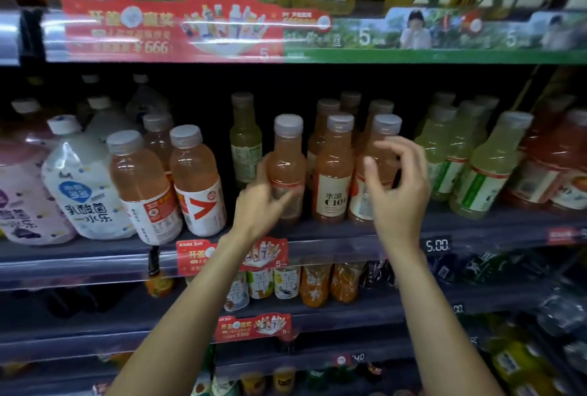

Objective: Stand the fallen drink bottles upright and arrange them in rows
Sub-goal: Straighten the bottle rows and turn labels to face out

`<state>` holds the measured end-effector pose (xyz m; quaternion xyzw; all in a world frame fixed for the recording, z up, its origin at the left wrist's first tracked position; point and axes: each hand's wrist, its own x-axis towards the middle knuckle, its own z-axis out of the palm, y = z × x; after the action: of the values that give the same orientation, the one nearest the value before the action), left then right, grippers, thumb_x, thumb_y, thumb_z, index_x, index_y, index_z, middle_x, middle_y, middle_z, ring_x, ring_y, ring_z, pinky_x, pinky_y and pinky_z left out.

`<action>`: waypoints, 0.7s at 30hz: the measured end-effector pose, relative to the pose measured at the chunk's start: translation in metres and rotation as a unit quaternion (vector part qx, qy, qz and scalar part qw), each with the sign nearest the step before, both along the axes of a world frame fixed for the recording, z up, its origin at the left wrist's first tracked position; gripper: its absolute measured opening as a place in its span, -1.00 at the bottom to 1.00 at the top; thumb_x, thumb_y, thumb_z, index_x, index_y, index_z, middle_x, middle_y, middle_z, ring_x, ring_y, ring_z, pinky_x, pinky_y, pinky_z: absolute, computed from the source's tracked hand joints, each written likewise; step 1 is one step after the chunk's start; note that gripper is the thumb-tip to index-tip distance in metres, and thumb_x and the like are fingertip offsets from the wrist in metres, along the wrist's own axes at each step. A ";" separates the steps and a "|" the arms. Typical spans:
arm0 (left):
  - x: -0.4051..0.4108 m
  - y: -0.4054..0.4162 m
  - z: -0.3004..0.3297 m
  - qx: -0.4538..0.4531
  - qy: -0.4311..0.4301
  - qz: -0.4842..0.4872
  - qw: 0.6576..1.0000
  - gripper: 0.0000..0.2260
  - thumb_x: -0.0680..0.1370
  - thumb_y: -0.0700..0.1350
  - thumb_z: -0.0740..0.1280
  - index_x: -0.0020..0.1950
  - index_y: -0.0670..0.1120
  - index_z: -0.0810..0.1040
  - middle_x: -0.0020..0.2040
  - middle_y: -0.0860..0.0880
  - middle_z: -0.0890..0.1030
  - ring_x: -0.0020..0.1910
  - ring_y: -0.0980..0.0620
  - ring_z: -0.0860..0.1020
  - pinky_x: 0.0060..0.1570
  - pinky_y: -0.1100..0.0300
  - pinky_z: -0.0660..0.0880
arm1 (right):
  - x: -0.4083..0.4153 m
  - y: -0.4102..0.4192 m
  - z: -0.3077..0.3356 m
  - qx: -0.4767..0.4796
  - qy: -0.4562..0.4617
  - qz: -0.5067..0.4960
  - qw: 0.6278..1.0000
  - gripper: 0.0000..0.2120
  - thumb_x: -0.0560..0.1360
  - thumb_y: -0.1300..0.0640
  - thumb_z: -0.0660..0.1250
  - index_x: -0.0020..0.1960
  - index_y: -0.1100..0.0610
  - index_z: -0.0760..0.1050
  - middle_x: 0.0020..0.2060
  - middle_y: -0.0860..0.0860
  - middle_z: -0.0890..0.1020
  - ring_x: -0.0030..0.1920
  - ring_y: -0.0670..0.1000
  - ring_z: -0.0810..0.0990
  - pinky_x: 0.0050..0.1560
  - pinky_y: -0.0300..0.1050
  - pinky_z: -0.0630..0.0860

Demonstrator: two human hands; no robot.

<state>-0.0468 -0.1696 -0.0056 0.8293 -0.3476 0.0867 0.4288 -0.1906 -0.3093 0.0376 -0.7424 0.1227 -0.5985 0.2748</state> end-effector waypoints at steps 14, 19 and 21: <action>-0.020 -0.063 -0.014 -0.227 0.173 -0.088 0.954 -0.19 0.36 0.47 0.26 0.40 0.50 -0.23 0.57 0.14 -0.04 0.54 0.06 0.06 0.45 -0.18 0.16 | 0.006 -0.036 -0.048 0.216 0.160 0.134 0.954 0.01 0.32 -0.28 0.38 0.51 -0.17 -0.22 0.49 -0.08 0.11 0.48 -0.05 0.12 0.45 0.09 0.16; -0.019 -0.067 -0.017 -0.218 0.155 -0.096 0.959 -0.20 0.37 0.45 0.28 0.39 0.50 -0.22 0.57 0.17 -0.09 0.55 0.08 -0.01 0.45 -0.19 0.14 | 0.010 -0.044 -0.045 0.232 0.154 0.161 0.947 0.01 0.33 -0.29 0.40 0.50 -0.19 -0.22 0.50 -0.07 0.11 0.47 -0.09 0.17 0.43 -0.01 0.22; -0.019 -0.069 -0.017 -0.207 0.162 -0.107 0.959 -0.19 0.39 0.43 0.28 0.39 0.50 -0.26 0.57 0.16 -0.16 0.55 0.05 -0.05 0.43 -0.21 0.16 | 0.011 -0.047 -0.044 0.236 0.148 0.165 0.946 -0.02 0.37 -0.13 0.43 0.52 -0.13 -0.19 0.49 -0.06 0.14 0.45 -0.12 0.21 0.42 -0.05 0.25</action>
<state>-0.0656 -0.2383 -0.0224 0.6833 -0.3345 -0.0252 0.6486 -0.1800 -0.3566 -0.0066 -0.7466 0.1752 -0.3818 0.5159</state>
